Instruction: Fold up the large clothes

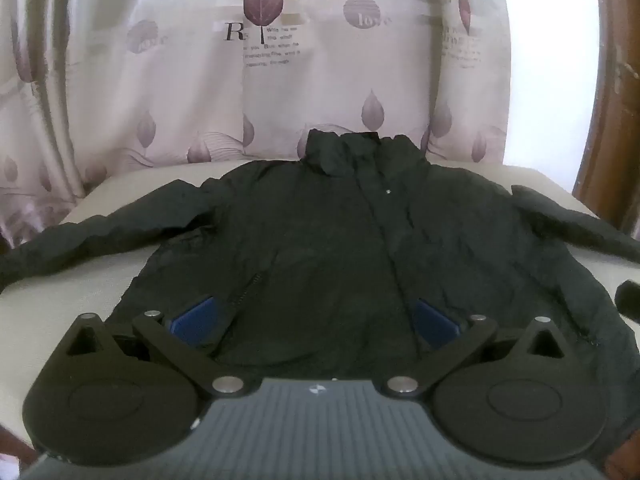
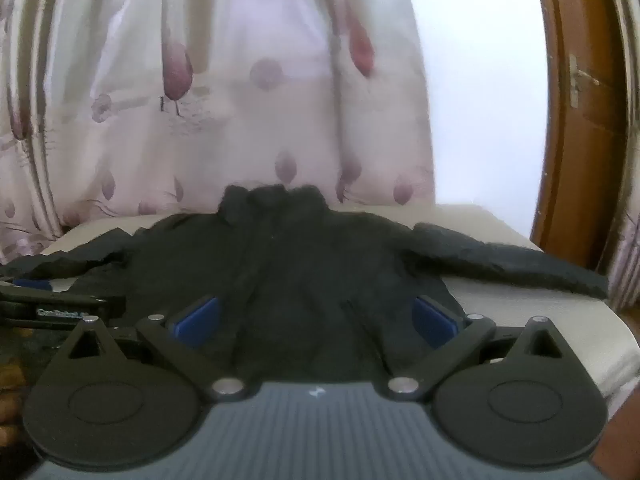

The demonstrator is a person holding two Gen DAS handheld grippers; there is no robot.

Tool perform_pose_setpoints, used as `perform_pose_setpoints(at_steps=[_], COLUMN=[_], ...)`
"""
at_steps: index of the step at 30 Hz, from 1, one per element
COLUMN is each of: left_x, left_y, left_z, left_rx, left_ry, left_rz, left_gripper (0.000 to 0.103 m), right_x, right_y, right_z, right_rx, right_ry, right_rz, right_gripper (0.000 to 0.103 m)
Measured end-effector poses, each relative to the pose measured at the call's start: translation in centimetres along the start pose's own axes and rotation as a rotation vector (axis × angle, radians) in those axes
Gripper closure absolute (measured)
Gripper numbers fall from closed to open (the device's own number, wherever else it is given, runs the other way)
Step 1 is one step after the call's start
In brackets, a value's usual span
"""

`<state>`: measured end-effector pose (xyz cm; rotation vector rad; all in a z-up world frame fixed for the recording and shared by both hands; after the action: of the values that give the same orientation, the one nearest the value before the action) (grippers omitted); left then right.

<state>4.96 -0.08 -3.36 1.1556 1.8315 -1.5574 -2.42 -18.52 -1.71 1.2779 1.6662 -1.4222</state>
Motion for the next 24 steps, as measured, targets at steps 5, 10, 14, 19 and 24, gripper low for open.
perform_pose_setpoints(at_steps=[5,10,14,19,24], left_x=[0.9,0.9,0.9,1.2,1.3], left_y=[-0.2,0.3,0.0,-0.1,0.7], left_z=[-0.3,-0.6,-0.1,0.1,-0.3], left_rx=[0.020,0.027,-0.002,-0.001,0.026], left_ry=[-0.070,-0.071,-0.025,-0.029,-0.052], left_rz=[0.030,-0.008,0.015,0.010,-0.020], left_gripper=[0.000,0.000,0.000,0.000,0.000], right_x=[0.4,0.7,0.2,0.0,0.2], right_y=[0.6,2.2,2.6,3.1,3.5], right_z=[1.4,1.3,1.5,1.6,2.0], right_rx=[0.016,0.090,0.132,0.150,0.162], right_ry=[0.069,0.034,0.039,0.037,0.033], right_rz=[-0.064,-0.099,-0.109,-0.106,-0.114], right_gripper=[0.000,0.000,0.000,0.000,0.000])
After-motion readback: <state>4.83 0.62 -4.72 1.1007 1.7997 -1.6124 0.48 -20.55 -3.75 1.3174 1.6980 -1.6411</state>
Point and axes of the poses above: each gripper's, at about its wrist camera, not at the fingertips, and y roughly the way its jaws point, z to its right, x to its underside, the point moved 6 cm from there along y, roughly the way its jaws point, and after that the axes turned 13 degrees about y, right-handed, at the moved point
